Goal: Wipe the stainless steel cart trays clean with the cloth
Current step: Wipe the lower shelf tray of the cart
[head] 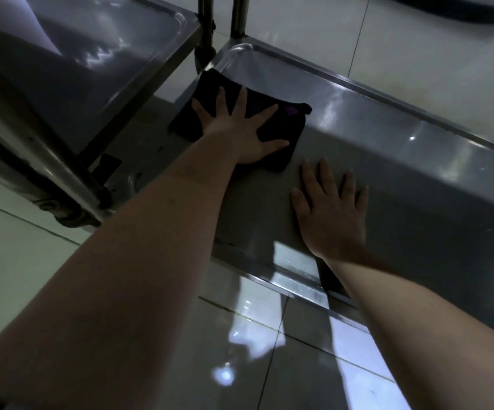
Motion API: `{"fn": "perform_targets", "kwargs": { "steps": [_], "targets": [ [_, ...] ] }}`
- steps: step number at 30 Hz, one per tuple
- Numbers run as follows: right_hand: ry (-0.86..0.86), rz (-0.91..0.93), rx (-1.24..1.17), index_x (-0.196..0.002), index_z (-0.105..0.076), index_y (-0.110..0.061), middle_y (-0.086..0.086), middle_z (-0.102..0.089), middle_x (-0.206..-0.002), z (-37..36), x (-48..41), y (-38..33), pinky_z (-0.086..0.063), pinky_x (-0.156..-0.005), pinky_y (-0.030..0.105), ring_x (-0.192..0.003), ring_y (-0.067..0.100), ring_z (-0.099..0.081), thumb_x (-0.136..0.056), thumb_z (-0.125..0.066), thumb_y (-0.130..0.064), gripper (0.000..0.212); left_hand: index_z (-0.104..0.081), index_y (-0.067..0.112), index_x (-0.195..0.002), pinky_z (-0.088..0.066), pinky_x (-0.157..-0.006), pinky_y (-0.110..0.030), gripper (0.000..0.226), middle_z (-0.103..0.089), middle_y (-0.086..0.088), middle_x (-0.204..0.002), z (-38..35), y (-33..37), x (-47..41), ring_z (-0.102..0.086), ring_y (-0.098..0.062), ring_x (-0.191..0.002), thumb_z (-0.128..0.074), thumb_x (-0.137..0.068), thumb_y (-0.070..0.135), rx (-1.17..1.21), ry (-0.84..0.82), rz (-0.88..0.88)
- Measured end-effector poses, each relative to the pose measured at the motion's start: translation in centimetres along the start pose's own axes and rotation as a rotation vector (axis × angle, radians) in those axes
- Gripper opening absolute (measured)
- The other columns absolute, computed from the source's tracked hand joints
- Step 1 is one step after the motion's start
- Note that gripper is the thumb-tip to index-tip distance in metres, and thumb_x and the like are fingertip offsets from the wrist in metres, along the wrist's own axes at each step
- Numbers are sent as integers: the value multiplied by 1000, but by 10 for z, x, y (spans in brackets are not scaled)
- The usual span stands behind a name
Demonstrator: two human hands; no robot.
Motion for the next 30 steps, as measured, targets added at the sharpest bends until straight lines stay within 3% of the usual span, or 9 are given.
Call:
{"fn": "perform_targets", "kwargs": {
  "steps": [9, 14, 17, 19, 22, 27, 30],
  "targets": [
    [16, 5, -9, -154, -9, -42, -7, -6, -164, 2, 0, -2, 2, -117, 59, -149, 40, 0, -99, -20, -54, 57, 18, 67, -137, 7, -104, -74, 77, 13, 3, -164, -35, -5, 155, 15, -34, -148, 1, -67, 94, 1, 137, -65],
    [-41, 48, -142, -153, -19, -39, -7, -15, -163, 17, -1, 26, -4, -119, 55, -149, 33, -9, -99, -32, -55, 58, 28, 69, -131, 3, -104, -75, 77, 24, 4, -161, -34, -7, 151, 21, -34, -147, 2, -63, 94, -30, 43, -35],
    [-70, -248, -102, -152, -9, -46, -7, -6, -164, 16, 18, 110, 0, -115, 64, -149, 39, 0, -98, -25, -60, 58, 30, 70, -129, 3, -104, -76, 77, 26, 6, -161, -38, -6, 152, 22, -34, -147, 2, -62, 95, -47, 8, -37],
    [-126, -351, -60, -149, -2, -54, -11, 2, -164, 5, 34, 134, 5, -111, 69, -148, 40, 7, -96, -18, -66, 56, 30, 70, -128, 1, -104, -76, 77, 25, 5, -161, -37, -8, 153, 21, -34, -147, 4, -60, 95, -59, -16, -22],
    [-81, -317, -50, -149, -2, -54, -10, 2, -164, 3, 36, 125, 8, -109, 71, -149, 37, 7, -95, -14, -67, 57, 30, 70, -128, 2, -104, -76, 77, 22, 2, -162, -37, 5, 158, 18, -38, -147, 5, -60, 96, -50, -7, -29],
    [-30, -313, -50, -151, -6, -50, -10, 1, -164, 4, 36, 128, 9, -110, 70, -149, 36, 8, -96, -14, -66, 58, 32, 63, -132, 8, -100, -78, 80, 21, -4, -162, -55, 100, 172, 17, -45, -145, 10, -62, 94, -39, 67, -235],
    [-18, -300, -58, -151, -4, -51, -11, 2, -164, 5, 38, 127, 8, -111, 69, -149, 35, 7, -96, -15, -65, 57, 31, 63, -133, 8, -98, -81, 85, 25, -2, -161, -48, 108, 125, 21, -46, -144, 10, -57, 95, -26, 34, -178]
  ]
}}
Point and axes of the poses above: each hand's wrist, its own x-axis away from the middle knuckle, its own z-axis out of the back of the hand, y = z × x, the point moved 10 cm from there along -x, towards the middle knuckle
